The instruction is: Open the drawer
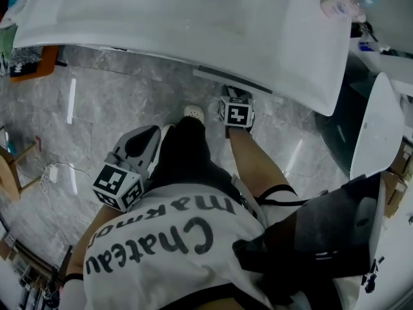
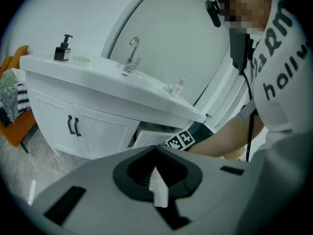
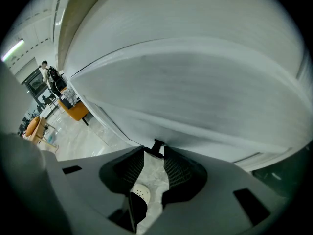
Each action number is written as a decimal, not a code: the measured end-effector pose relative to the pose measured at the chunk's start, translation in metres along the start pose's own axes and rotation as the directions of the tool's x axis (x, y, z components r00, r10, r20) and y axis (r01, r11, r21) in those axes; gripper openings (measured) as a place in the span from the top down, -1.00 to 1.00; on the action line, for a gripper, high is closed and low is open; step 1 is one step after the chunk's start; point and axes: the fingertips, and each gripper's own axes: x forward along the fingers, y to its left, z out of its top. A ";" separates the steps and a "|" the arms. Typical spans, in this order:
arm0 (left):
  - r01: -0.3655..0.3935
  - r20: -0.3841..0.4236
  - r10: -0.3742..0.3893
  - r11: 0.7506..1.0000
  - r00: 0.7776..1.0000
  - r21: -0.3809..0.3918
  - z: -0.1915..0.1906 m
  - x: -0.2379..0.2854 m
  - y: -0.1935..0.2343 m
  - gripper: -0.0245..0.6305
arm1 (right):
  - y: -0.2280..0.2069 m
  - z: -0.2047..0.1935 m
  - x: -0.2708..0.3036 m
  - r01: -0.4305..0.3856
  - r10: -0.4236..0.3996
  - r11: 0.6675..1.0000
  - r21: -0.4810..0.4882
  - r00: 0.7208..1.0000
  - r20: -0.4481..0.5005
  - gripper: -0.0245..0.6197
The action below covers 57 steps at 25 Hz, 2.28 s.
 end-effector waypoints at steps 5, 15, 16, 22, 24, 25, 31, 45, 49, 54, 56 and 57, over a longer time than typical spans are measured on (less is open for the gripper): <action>0.004 0.002 -0.004 1.000 1.000 0.003 -0.006 -0.008 -0.001 0.90 | 0.008 -0.012 -0.004 -0.007 0.006 0.999 -0.032 1.000 -0.013 0.52; 0.017 0.002 -0.017 1.000 1.000 0.025 -0.020 -0.018 -0.007 0.90 | 0.017 -0.035 -0.014 -0.027 0.023 0.996 -0.085 0.998 -0.054 0.55; 0.013 0.003 -0.013 1.000 1.000 0.026 -0.021 -0.021 -0.006 0.90 | 0.018 -0.038 -0.016 -0.026 0.021 0.996 -0.086 0.998 -0.056 0.55; 0.008 0.009 -0.008 0.999 1.000 0.041 -0.026 -0.033 -0.006 0.90 | 0.026 -0.050 -0.021 -0.022 0.017 0.996 -0.090 0.998 -0.055 0.55; 0.014 0.007 -0.014 0.999 1.000 0.047 -0.029 -0.035 -0.007 0.90 | 0.027 -0.051 -0.021 -0.021 0.016 0.997 -0.081 0.998 -0.059 0.55; 0.016 0.006 -0.016 0.999 1.000 0.048 -0.030 -0.036 -0.008 0.90 | 0.026 -0.050 -0.021 -0.020 0.016 0.997 -0.078 0.998 -0.060 0.55; 0.025 -0.002 -0.025 0.998 1.000 0.060 -0.040 -0.041 -0.010 0.90 | 0.028 -0.051 -0.022 -0.034 0.028 0.996 -0.085 0.997 -0.074 0.56; 0.029 -0.014 -0.028 0.996 1.000 0.081 -0.047 -0.047 -0.008 0.90 | 0.031 -0.058 -0.028 -0.021 0.011 0.994 -0.107 0.996 -0.091 0.59; 0.030 -0.015 -0.029 0.996 0.999 0.083 -0.045 -0.047 -0.007 0.90 | 0.034 -0.062 -0.031 -0.020 0.010 0.995 -0.096 0.994 -0.106 0.60; 0.035 -0.017 -0.033 0.996 0.999 0.082 -0.044 -0.046 -0.006 0.90 | 0.037 -0.065 -0.033 -0.020 0.010 0.995 -0.096 0.995 -0.099 0.60; 0.036 -0.018 -0.035 0.996 0.999 0.080 -0.045 -0.046 -0.005 0.90 | 0.038 -0.064 -0.033 -0.018 0.009 0.994 -0.106 0.996 -0.088 0.60; 0.037 -0.018 -0.035 0.996 0.999 0.079 -0.045 -0.046 -0.005 0.90 | 0.038 -0.065 -0.034 -0.015 0.006 0.994 -0.107 0.996 -0.086 0.60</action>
